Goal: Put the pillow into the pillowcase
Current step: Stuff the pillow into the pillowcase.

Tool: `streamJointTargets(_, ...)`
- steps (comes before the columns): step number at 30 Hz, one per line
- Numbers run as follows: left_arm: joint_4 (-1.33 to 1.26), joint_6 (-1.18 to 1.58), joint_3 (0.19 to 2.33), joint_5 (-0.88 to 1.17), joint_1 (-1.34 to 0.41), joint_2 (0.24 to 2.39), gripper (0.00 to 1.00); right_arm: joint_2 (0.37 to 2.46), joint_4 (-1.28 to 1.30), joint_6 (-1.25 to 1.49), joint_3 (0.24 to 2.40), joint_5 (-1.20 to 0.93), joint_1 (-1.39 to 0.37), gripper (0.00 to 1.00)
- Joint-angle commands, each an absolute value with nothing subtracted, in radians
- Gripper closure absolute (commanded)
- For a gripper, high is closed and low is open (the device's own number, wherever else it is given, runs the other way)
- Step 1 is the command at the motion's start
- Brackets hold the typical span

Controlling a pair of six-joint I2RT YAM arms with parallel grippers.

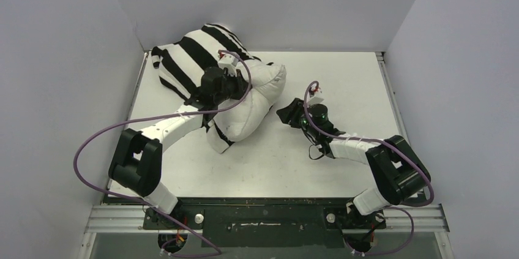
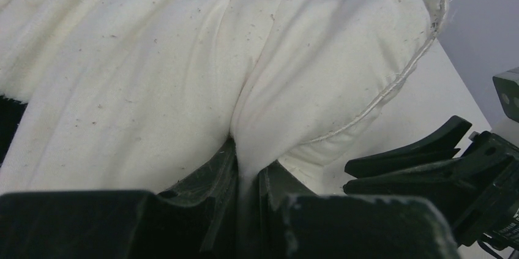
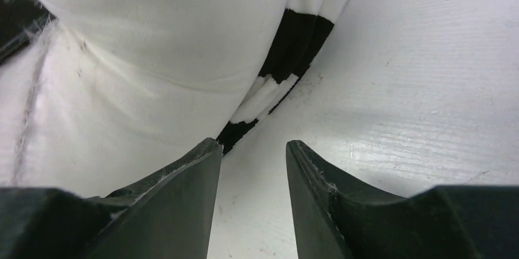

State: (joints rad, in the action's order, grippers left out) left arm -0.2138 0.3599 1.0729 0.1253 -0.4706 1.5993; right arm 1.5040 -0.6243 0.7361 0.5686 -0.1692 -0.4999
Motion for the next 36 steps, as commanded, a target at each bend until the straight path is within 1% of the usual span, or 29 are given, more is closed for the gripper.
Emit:
streamJointTargets(1, -0.153, 0.404, 1.052, 0.079, -0.398, 1.639, 1.00, 1.533, -0.604, 0.777, 0.654, -0.041, -0.518, 0.56)
streamJointTargets(5, -0.124, 0.405, 1.107, 0.122, -0.397, 1.659, 1.00, 1.657, -0.721, 0.832, 0.696, -0.061, -0.515, 0.57)
streamJointTargets(8, -0.111, 0.398, 1.131, 0.156, -0.397, 1.654, 1.00, 1.766, -0.762, 0.873, 0.796, -0.140, -0.506, 0.57)
streamJointTargets(10, -0.094, 0.381, 1.155, 0.211, -0.397, 1.643, 1.00, 1.819, -0.862, 0.915, 0.826, -0.194, -0.500, 0.57)
streamJointTargets(11, -0.075, 0.369, 1.171, 0.239, -0.400, 1.634, 0.91, 1.835, -0.895, 0.937, 0.835, -0.204, -0.499, 0.59)
streamJointTargets(12, -0.050, 0.350, 1.190, 0.264, -0.405, 1.621, 0.78, 1.844, -0.915, 0.947, 0.844, -0.213, -0.499, 0.60)
streamJointTargets(13, -0.022, 0.319, 1.208, 0.284, -0.410, 1.608, 0.59, 1.848, -0.923, 0.949, 0.854, -0.218, -0.499, 0.61)
streamJointTargets(14, 0.027, 0.283, 1.225, 0.284, -0.420, 1.588, 0.47, 1.846, -0.921, 0.951, 0.861, -0.218, -0.499, 0.62)
streamJointTargets(15, 0.073, 0.240, 1.244, 0.262, -0.431, 1.569, 0.41, 1.842, -0.921, 0.952, 0.863, -0.217, -0.499, 0.63)
streamJointTargets(17, 0.158, 0.146, 1.275, 0.187, -0.469, 1.536, 0.33, 1.832, -0.939, 0.955, 0.857, -0.212, -0.502, 0.64)
streamJointTargets(20, 0.257, 0.024, 1.311, 0.024, -0.554, 1.519, 0.27, 1.824, -0.953, 0.961, 0.850, -0.206, -0.502, 0.64)
streamJointTargets(22, 0.313, -0.061, 1.334, -0.104, -0.613, 1.542, 0.23, 1.824, -0.960, 0.969, 0.848, -0.208, -0.501, 0.64)
streamJointTargets(24, 0.379, -0.083, 1.376, -0.205, -0.656, 1.589, 0.18, 1.826, -0.961, 0.971, 0.854, -0.210, -0.502, 0.64)
streamJointTargets(27, 0.428, -0.098, 1.418, -0.253, -0.704, 1.657, 0.10, 1.830, -0.952, 0.976, 0.867, -0.213, -0.501, 0.64)
streamJointTargets(29, 0.408, -0.122, 1.410, -0.288, -0.743, 1.685, 0.09, 1.827, -0.950, 0.982, 0.874, -0.214, -0.502, 0.64)
streamJointTargets(30, 0.392, -0.138, 1.403, -0.313, -0.756, 1.702, 0.10, 1.825, -0.950, 0.982, 0.878, -0.215, -0.500, 0.64)
streamJointTargets(31, 0.373, -0.156, 1.398, -0.354, -0.768, 1.718, 0.17, 1.822, -0.948, 0.983, 0.881, -0.217, -0.500, 0.64)
streamJointTargets(32, 0.365, -0.166, 1.405, -0.393, -0.775, 1.739, 0.37, 1.816, -0.945, 0.980, 0.882, -0.219, -0.499, 0.64)
streamJointTargets(33, 0.379, -0.162, 1.428, -0.431, -0.776, 1.757, 0.63, 1.807, -0.942, 0.980, 0.880, -0.220, -0.498, 0.64)
streamJointTargets(34, 0.405, -0.141, 1.482, -0.463, -0.776, 1.773, 0.86, 1.789, -0.940, 0.976, 0.870, -0.221, -0.497, 0.62)
streamJointTargets(35, 0.435, -0.122, 1.531, -0.481, -0.774, 1.777, 1.00, 1.774, -0.930, 0.967, 0.857, -0.218, -0.495, 0.61)
streamJointTargets(36, 0.457, -0.094, 1.582, -0.473, -0.765, 1.769, 1.00, 1.755, -0.908, 0.957, 0.842, -0.209, -0.495, 0.60)
